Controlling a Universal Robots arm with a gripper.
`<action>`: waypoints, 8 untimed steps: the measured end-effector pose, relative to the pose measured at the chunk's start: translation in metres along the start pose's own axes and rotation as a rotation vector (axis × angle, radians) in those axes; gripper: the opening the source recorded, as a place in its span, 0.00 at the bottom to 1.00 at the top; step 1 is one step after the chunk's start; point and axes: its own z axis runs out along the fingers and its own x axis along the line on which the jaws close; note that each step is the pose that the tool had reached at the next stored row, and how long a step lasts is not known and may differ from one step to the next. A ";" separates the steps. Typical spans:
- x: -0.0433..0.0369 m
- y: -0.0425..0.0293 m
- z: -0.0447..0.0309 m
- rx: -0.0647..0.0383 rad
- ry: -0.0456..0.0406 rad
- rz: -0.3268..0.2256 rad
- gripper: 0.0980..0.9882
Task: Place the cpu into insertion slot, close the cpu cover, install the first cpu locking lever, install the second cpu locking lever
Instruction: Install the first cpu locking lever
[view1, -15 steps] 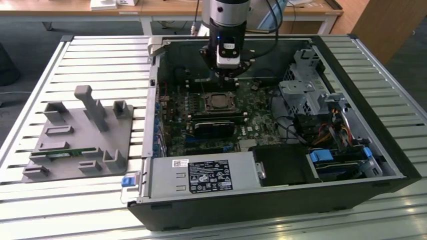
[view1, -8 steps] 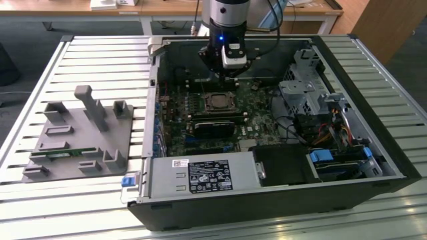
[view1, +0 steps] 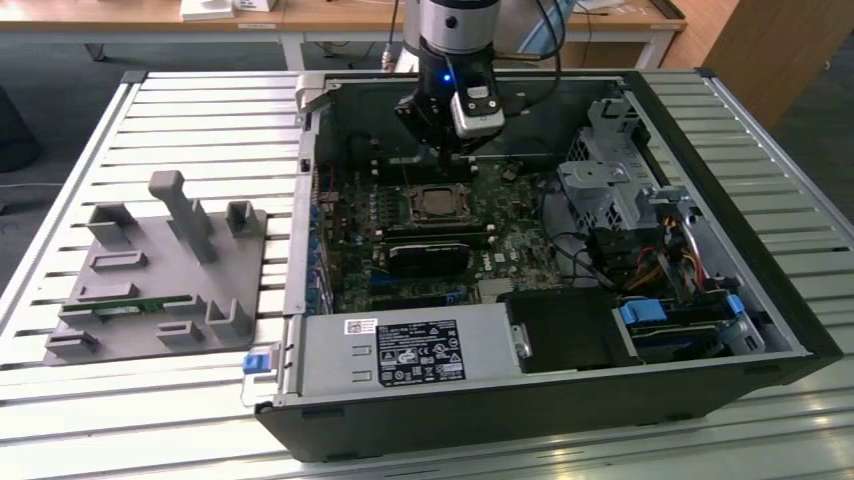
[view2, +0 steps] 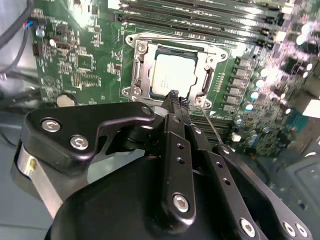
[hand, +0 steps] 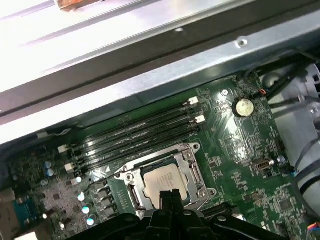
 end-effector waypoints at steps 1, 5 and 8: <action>0.0000 0.0000 0.0001 0.000 0.0004 -0.018 0.01; 0.0000 0.0000 0.0005 -0.001 0.0017 -0.091 0.01; 0.0000 0.0000 0.0008 -0.002 0.0027 -0.145 0.01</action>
